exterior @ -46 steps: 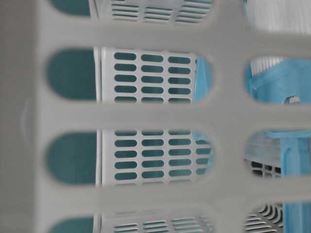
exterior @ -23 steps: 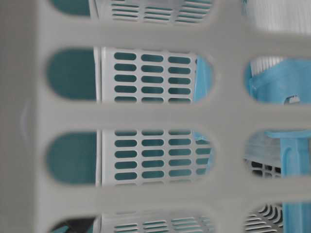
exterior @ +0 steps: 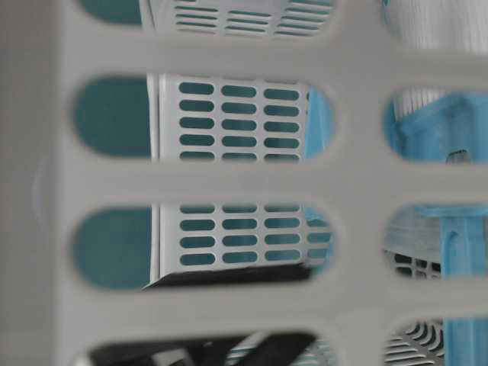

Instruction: Pick up the hand brush from the shopping basket with the left arm.

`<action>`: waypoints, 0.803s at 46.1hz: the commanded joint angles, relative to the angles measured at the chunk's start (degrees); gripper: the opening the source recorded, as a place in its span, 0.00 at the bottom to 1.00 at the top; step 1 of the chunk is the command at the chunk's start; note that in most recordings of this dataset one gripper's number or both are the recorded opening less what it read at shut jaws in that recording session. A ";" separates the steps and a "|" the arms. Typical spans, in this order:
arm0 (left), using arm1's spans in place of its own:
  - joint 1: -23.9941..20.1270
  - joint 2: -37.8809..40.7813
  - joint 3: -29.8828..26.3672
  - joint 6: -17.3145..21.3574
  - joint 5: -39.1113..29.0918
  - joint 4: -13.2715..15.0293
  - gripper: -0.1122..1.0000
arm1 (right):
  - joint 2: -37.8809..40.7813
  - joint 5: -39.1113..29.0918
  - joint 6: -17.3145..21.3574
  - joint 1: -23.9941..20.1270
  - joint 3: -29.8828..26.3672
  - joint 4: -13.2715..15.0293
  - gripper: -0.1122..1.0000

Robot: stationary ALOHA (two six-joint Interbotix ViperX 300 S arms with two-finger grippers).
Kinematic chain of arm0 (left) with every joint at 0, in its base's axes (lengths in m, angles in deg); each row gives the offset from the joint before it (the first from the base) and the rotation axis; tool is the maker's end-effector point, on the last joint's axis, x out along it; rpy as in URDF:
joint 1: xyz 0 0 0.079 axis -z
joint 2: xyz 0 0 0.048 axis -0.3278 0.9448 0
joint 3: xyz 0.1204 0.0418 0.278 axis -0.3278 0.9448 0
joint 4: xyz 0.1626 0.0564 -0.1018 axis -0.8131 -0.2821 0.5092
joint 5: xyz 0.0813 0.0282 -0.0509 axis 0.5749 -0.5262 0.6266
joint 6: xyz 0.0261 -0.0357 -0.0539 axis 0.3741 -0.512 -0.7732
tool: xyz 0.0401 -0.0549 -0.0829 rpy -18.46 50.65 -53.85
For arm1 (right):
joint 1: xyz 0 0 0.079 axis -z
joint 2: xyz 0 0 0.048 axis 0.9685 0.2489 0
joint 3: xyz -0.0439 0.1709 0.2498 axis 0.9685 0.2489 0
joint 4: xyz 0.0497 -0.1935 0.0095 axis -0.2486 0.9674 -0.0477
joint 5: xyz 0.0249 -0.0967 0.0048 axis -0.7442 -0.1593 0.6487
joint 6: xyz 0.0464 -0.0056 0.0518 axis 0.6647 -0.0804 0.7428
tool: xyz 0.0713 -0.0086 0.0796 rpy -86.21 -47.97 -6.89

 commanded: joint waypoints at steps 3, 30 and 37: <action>0.44 4.13 -2.90 -1.32 -1.49 -0.18 0.92 | 0.26 -0.09 0.00 0.18 -1.05 -0.26 0.77; 0.09 12.30 -3.25 -1.76 -6.59 -0.18 0.92 | 0.26 -0.18 0.00 0.18 -0.62 -0.26 0.77; 0.09 14.15 -2.90 -1.85 -6.50 -0.18 0.92 | 0.26 -0.26 0.18 0.09 -0.53 -0.26 0.77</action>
